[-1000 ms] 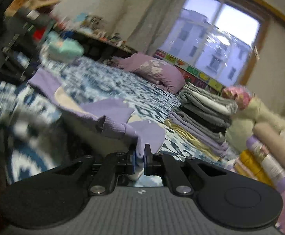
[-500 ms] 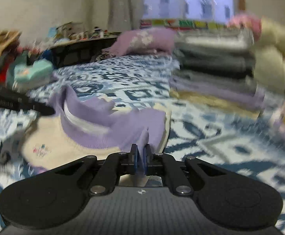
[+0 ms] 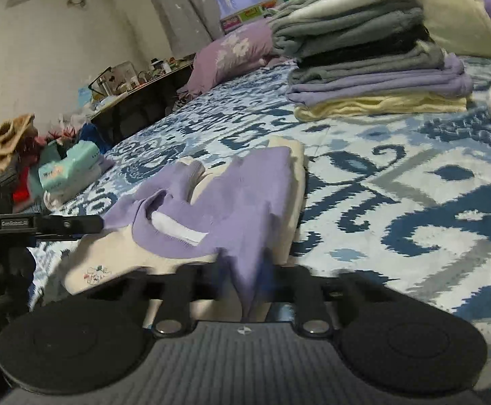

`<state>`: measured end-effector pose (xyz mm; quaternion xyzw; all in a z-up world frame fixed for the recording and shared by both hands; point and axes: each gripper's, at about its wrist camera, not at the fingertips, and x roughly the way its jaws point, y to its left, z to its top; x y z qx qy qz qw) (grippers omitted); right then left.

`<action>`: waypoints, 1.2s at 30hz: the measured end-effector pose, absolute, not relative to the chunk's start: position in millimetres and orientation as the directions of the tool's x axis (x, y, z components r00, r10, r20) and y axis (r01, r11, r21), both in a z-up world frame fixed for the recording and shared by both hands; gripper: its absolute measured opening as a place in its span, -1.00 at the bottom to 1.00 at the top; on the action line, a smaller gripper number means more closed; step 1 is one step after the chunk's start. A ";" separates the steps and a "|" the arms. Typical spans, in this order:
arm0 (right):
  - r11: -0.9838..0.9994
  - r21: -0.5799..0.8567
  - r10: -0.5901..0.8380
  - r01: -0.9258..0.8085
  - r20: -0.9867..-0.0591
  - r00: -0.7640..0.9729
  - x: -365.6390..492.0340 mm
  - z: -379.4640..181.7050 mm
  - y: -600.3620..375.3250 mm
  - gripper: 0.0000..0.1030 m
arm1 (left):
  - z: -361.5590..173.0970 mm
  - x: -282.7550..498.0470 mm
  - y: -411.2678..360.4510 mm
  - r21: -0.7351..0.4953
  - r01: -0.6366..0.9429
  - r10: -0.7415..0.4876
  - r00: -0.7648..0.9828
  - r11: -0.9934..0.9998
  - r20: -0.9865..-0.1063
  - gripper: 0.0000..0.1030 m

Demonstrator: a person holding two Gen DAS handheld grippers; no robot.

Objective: Fold clothes

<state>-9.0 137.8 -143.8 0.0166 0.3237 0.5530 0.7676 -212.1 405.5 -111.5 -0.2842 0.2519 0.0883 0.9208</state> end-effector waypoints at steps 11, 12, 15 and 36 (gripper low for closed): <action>0.378 0.296 0.898 -0.877 -0.346 0.270 -12.1 -106.4 139.2 -0.79 | -87.8 -220.8 401.2 -0.417 -0.279 0.117 0.920 0.865 -0.374 -0.89; 0.383 0.278 0.896 -0.881 -0.345 0.280 -12.2 -104.6 141.7 -0.79 | -85.0 -218.2 401.2 -0.412 -0.269 0.118 0.927 0.870 -0.355 -0.90; 0.426 0.250 0.865 -0.869 -0.395 0.310 -5.4 -100.4 148.9 -0.77 | -84.1 -209.3 404.0 -0.414 -0.246 0.095 0.931 0.876 -0.353 -0.90; 0.426 0.033 0.799 -0.904 -0.482 0.359 -50.8 -116.0 141.1 -0.66 | -103.8 -221.2 399.7 -0.414 -0.287 0.062 0.877 0.864 -0.477 -0.90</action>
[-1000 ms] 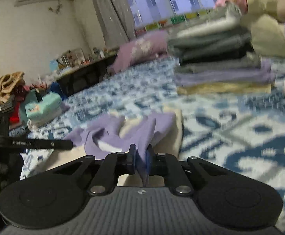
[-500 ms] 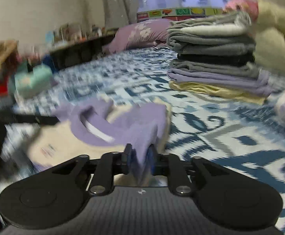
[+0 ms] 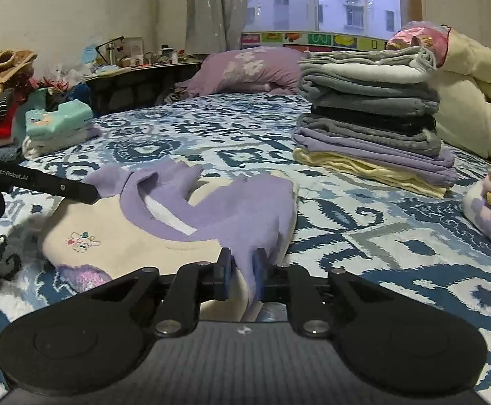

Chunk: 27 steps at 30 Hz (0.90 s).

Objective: Fold clothes

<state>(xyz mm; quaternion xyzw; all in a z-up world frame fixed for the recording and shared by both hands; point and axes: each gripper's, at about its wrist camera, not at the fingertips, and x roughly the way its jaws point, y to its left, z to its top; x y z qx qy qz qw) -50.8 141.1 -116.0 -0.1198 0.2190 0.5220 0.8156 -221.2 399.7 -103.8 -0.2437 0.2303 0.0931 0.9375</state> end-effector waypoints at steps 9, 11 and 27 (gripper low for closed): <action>0.446 -0.071 0.811 -0.892 -0.390 0.436 -72.9 -103.3 138.2 -0.83 | -97.0 -226.5 390.9 -0.382 -0.261 0.086 0.904 0.887 -0.419 -0.93; 0.459 -0.100 0.816 -0.883 -0.347 0.463 -79.1 -96.8 134.4 -0.83 | -92.1 -230.0 389.8 -0.377 -0.256 0.103 0.919 0.890 -0.382 -0.93; 0.473 -0.056 0.849 -0.879 -0.238 0.472 -12.2 -89.7 174.2 -0.84 | -83.3 -191.3 430.5 -0.354 -0.297 0.210 0.941 0.887 -0.264 -0.93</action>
